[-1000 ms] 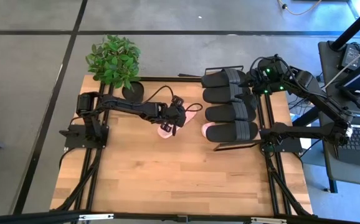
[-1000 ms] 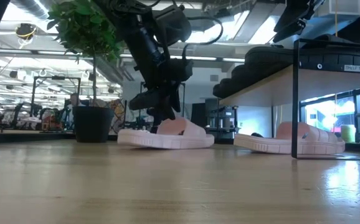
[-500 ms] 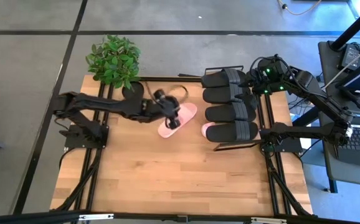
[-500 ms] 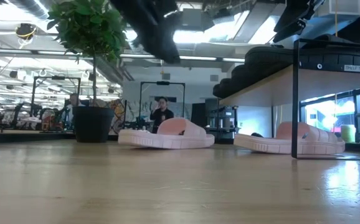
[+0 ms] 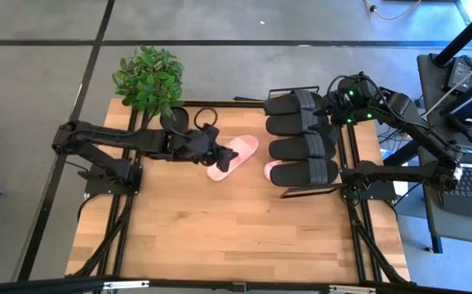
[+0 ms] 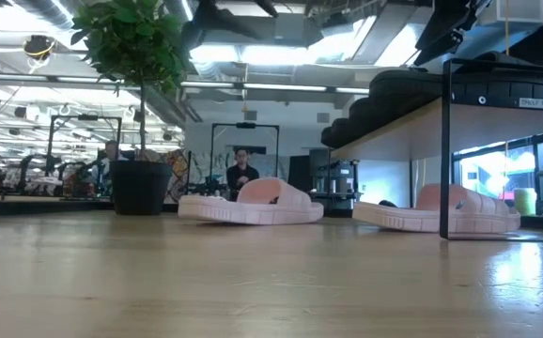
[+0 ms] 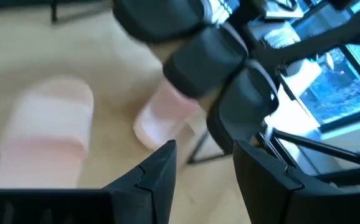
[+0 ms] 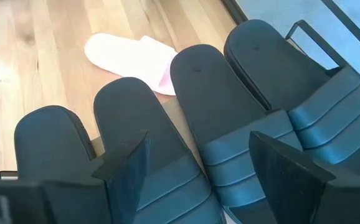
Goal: Pick and place slides into the shelf
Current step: Put the pink slide under the shelf
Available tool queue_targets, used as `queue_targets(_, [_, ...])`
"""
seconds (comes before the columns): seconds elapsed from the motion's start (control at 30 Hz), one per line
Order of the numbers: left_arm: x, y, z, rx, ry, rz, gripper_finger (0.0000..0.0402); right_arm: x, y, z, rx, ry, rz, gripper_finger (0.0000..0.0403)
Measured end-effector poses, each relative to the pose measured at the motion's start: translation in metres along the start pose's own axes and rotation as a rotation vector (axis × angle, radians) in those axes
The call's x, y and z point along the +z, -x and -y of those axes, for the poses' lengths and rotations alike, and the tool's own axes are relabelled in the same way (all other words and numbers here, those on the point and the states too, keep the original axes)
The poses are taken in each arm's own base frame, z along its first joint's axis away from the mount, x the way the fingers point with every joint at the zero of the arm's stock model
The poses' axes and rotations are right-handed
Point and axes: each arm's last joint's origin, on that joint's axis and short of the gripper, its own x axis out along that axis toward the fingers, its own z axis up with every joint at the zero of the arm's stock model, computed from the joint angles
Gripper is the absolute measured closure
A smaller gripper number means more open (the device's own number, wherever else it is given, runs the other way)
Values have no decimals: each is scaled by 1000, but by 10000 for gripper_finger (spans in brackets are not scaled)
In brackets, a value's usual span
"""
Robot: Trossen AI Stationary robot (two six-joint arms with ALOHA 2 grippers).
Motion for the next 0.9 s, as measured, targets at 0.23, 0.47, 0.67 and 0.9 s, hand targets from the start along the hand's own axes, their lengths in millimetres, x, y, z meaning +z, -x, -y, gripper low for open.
queue_targets(0.23, [-25, 6, -5, 144, 217, -98, 258, 0, 0, 0, 0, 4, -1, 128])
queue_targets(0.47, [-48, 21, -24, 463, 475, -50, 269, 0, 0, 0, 1, 4, -1, 128])
queue_targets(0.67, [-63, 14, -31, 609, 679, -39, 275, 0, 0, 0, 2, 6, -1, 128])
queue_targets(0.9, [-84, -21, -44, 791, 798, -133, 287, 0, 0, 0, 5, 8, -1, 128])
